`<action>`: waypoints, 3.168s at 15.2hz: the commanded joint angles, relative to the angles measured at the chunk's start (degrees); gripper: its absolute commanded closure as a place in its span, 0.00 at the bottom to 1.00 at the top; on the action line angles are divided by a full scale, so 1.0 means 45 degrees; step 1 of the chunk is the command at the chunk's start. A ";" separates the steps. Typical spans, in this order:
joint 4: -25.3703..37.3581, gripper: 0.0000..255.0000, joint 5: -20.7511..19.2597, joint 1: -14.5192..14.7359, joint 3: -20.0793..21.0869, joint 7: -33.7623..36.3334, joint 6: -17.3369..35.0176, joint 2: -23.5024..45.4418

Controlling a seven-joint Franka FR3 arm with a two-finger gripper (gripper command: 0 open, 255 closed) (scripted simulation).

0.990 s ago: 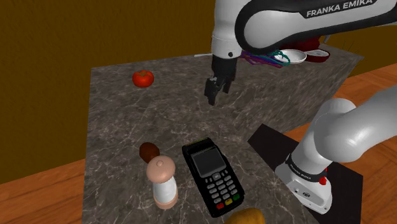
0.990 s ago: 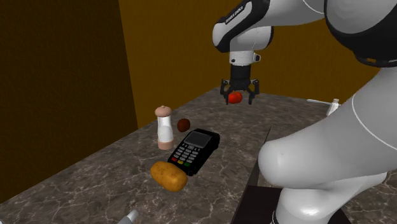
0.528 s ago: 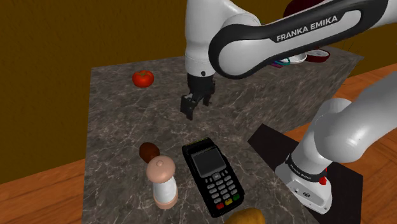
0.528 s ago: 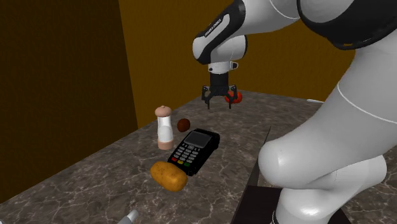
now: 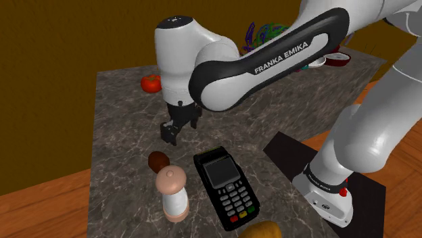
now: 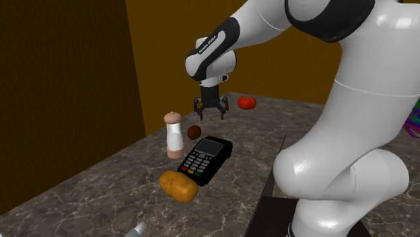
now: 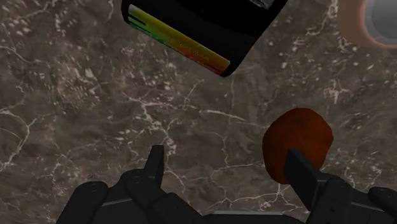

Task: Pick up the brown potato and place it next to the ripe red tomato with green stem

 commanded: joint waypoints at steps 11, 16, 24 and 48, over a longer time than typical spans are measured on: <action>0.3180 0.00 -0.3828 0.1351 0.0360 0.3689 0.0631 0.4861; 0.2975 0.00 -0.4245 0.1432 0.0167 0.3952 0.1215 0.5336; 0.2975 1.00 -0.4243 0.1432 0.0167 0.3950 0.1213 0.5334; 0.4002 1.00 -0.3035 0.1123 0.0600 0.2952 -0.0808 0.4015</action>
